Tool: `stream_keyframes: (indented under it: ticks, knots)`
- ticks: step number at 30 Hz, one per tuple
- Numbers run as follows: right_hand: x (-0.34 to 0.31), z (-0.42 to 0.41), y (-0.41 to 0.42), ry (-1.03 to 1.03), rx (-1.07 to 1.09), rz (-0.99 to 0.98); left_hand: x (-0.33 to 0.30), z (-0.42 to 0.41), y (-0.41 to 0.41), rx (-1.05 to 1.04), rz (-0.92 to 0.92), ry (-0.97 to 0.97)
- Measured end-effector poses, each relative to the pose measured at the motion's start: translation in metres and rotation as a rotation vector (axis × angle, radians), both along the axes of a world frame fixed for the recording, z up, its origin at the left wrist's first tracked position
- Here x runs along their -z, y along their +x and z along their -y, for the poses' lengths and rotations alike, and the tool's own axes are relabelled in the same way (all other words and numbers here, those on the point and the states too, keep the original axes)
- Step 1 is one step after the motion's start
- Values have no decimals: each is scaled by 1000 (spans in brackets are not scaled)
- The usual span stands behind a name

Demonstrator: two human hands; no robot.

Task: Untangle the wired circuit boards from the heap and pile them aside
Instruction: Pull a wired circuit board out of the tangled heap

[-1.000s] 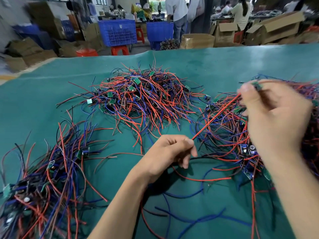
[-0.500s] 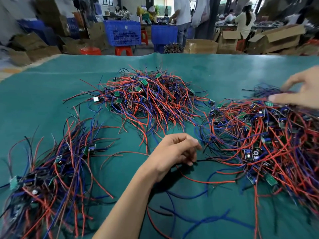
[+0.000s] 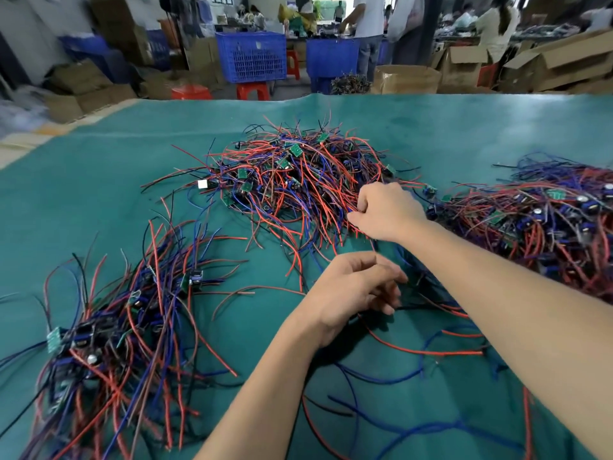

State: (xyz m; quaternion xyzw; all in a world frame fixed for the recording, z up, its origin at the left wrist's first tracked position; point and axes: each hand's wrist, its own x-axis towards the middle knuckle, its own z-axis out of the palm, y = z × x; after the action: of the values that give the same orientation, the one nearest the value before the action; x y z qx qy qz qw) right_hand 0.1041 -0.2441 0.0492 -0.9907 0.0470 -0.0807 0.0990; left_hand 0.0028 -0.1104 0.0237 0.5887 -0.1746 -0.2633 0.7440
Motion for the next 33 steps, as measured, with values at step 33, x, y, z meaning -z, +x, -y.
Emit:
stream_keyframes:
  ticks: [33]
  knots:
    - [-1,9,-144,884,-436,-295,7,4,7,-195,-82,-50]
